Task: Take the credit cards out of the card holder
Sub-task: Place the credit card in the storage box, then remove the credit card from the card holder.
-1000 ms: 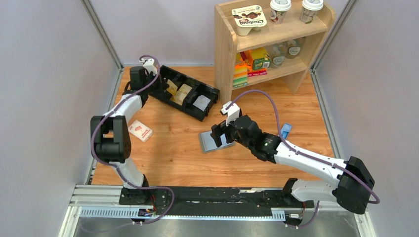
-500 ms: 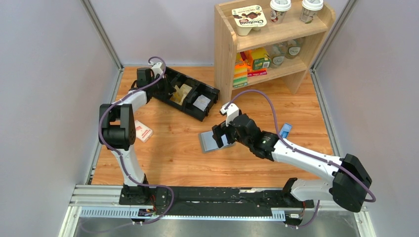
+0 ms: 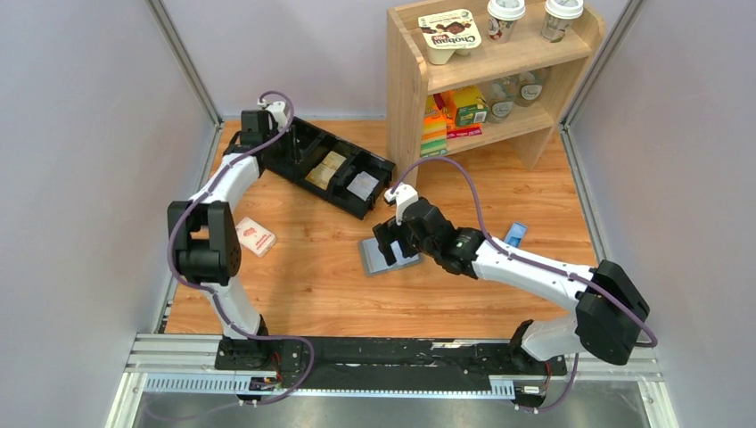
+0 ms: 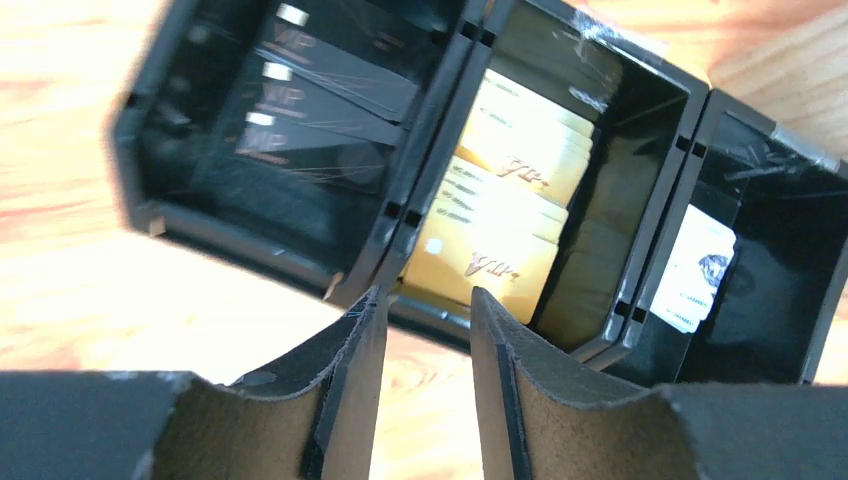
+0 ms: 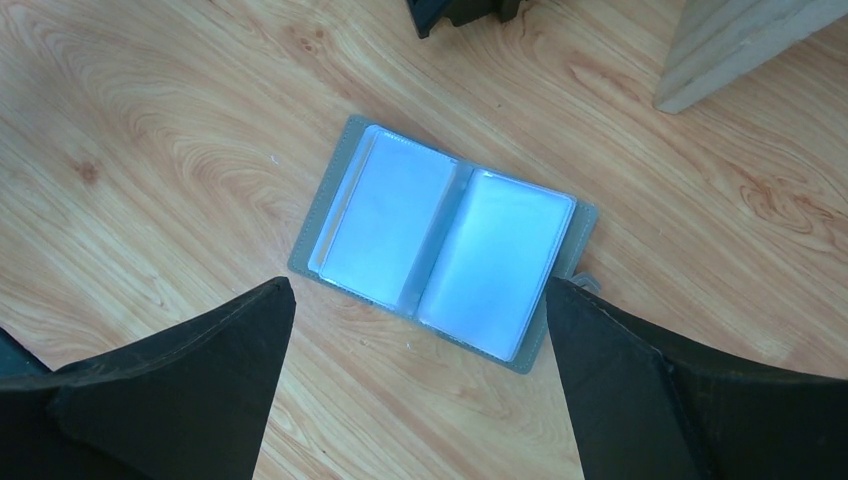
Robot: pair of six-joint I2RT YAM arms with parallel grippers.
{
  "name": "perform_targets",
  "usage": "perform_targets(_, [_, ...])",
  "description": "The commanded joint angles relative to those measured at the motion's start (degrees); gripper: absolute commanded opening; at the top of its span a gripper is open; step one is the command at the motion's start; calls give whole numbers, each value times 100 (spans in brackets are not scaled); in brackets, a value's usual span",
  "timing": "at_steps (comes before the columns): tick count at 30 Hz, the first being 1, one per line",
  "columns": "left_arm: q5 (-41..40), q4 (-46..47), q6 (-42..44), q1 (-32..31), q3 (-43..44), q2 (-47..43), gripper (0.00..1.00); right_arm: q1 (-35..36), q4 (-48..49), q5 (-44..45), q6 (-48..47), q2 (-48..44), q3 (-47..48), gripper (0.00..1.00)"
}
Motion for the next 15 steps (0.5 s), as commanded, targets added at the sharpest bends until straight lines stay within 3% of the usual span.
perform_targets(1, [-1064, -650, -26, -219, 244, -1141, 46, -9, -187, 21, 92, 285, 351, 100])
perform_targets(5, [-1698, -1019, -482, -579, -195, -1896, 50, 53, -459, -49, 48, 890, 711, 100])
perform_targets(15, [-1707, -1573, -1248, -1432, -1943, -3426, 54, 343, -574, 92, 180, 1955, 1230, 100])
